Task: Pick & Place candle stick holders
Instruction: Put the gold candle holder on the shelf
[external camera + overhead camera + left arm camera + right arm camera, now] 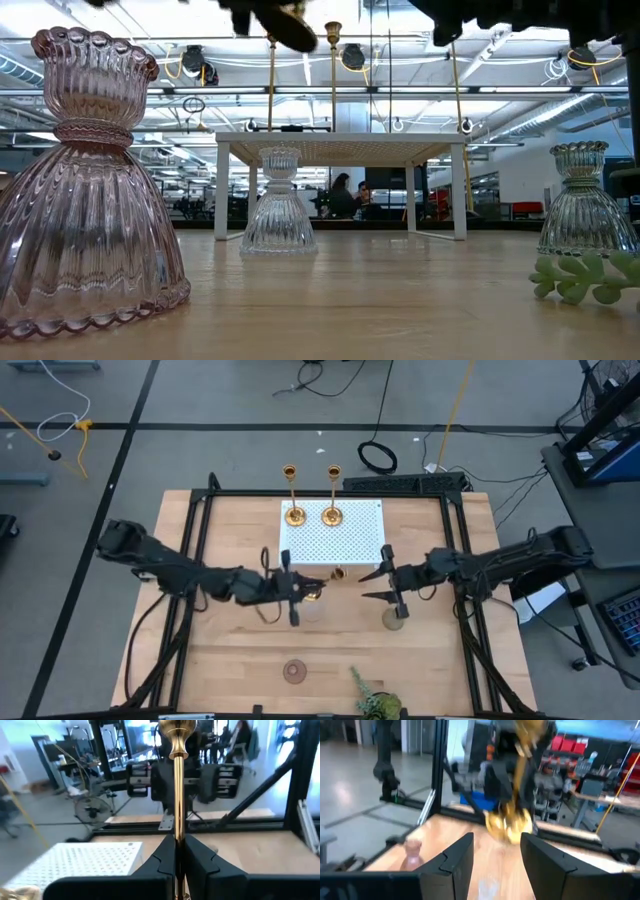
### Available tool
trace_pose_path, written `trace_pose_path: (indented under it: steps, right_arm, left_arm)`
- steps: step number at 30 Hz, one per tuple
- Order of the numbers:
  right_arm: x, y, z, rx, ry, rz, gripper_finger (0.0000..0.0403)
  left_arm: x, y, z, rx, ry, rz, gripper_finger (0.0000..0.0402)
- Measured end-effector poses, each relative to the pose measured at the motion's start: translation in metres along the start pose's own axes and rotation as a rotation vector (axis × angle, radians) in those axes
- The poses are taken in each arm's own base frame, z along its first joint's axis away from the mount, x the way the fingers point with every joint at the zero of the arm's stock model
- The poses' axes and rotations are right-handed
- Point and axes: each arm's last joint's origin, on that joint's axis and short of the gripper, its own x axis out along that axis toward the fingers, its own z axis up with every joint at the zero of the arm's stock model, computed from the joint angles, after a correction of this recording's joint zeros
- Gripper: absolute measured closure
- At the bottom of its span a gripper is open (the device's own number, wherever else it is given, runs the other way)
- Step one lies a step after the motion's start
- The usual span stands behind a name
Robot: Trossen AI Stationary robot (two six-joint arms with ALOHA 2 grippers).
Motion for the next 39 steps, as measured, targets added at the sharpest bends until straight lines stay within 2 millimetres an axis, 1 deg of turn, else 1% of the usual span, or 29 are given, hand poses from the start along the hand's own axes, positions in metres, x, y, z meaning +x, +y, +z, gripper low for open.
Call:
trace_pose_path:
  steps: [3, 6, 7, 11, 14, 18, 24, 29, 34, 37, 39]
  right_arm:
    - [0.008, -0.001, -0.001, 0.026, -0.061, -0.008, 0.0245]
    - [0.016, -0.002, -0.006, 0.045, -0.095, -0.028, 0.0245]
    - [0.019, -0.003, -0.008, 0.058, -0.095, -0.058, 0.0245]
    - [0.024, -0.008, -0.017, 0.089, -0.065, -0.196, 0.0245]
    - [0.027, -0.009, -0.021, 0.105, -0.061, -0.168, 0.0245]
    - [0.029, -0.009, -0.021, 0.128, -0.092, -0.112, 0.0245]
    - [0.031, -0.011, -0.018, 0.116, -0.178, -0.121, 0.0245]
    - [0.033, -0.017, -0.021, 0.137, -0.188, -0.141, 0.0245]
    - [0.045, -0.020, -0.019, 0.136, -0.192, -0.114, 0.0245]
    - [0.052, -0.021, -0.017, 0.148, -0.188, -0.101, 0.0246]
    - [0.054, -0.022, -0.019, 0.156, -0.183, -0.105, 0.0250]
  left_arm:
    - [0.012, 0.011, -0.014, -0.068, -0.020, -0.031, 0.0386]
    - [0.026, 0.012, -0.030, -0.063, 0.002, -0.054, 0.0386]
    - [0.030, 0.012, -0.033, -0.058, -0.004, -0.062, 0.0386]
    - [0.038, 0.008, -0.035, -0.070, -0.052, -0.081, 0.0386]
    - [0.041, 0.006, -0.041, -0.061, -0.026, -0.088, 0.0386]
    - [0.042, 0.011, -0.036, -0.074, -0.055, -0.073, 0.0386]
    - [0.043, 0.015, -0.036, -0.075, -0.052, -0.061, 0.0386]
    - [0.045, 0.020, -0.036, -0.080, -0.054, -0.048, 0.0386]
    - [0.048, 0.026, -0.035, -0.087, -0.052, -0.032, 0.0386]
    - [0.048, 0.026, -0.034, -0.076, -0.054, -0.033, 0.0385]
    - [0.048, 0.025, -0.034, -0.060, -0.053, -0.032, 0.0385]
